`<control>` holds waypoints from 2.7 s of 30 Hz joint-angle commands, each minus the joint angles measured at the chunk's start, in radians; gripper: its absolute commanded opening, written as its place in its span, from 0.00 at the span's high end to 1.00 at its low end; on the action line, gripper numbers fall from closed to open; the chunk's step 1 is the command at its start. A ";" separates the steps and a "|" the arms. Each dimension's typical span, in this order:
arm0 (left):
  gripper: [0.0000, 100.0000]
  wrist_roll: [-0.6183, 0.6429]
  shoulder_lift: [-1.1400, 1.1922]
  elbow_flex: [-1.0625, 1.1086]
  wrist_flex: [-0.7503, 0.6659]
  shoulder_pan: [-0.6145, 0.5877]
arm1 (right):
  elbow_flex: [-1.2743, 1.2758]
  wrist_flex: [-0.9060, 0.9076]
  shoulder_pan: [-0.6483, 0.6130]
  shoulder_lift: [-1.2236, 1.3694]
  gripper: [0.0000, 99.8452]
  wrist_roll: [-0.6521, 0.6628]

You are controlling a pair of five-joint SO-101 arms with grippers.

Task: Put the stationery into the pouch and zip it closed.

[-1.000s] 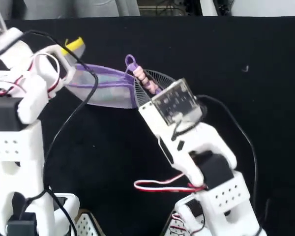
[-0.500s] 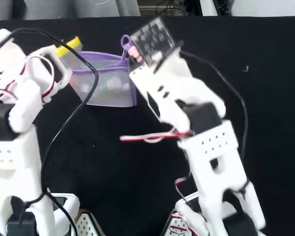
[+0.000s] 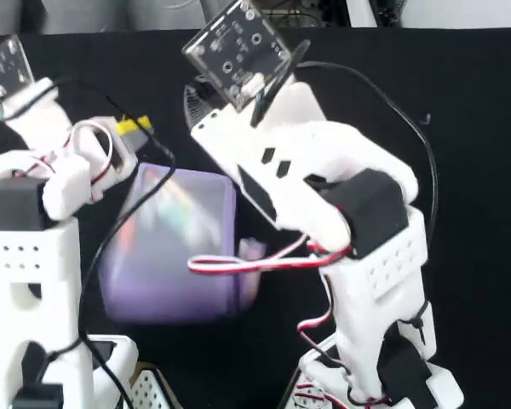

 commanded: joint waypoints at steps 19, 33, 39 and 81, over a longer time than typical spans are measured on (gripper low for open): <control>0.70 -0.008 -0.405 0.521 -0.365 -0.147 | 0.002 0.411 0.061 -0.010 0.99 0.141; 0.70 -0.012 -0.224 0.435 -0.414 -0.455 | 0.711 0.275 -0.144 0.008 0.99 0.255; 0.70 -0.038 -0.009 0.298 -0.411 -0.644 | 0.915 0.112 -0.298 0.013 0.99 0.250; 0.70 0.000 0.331 -0.387 -0.006 -0.957 | 1.156 -0.391 -0.520 0.091 0.81 -0.222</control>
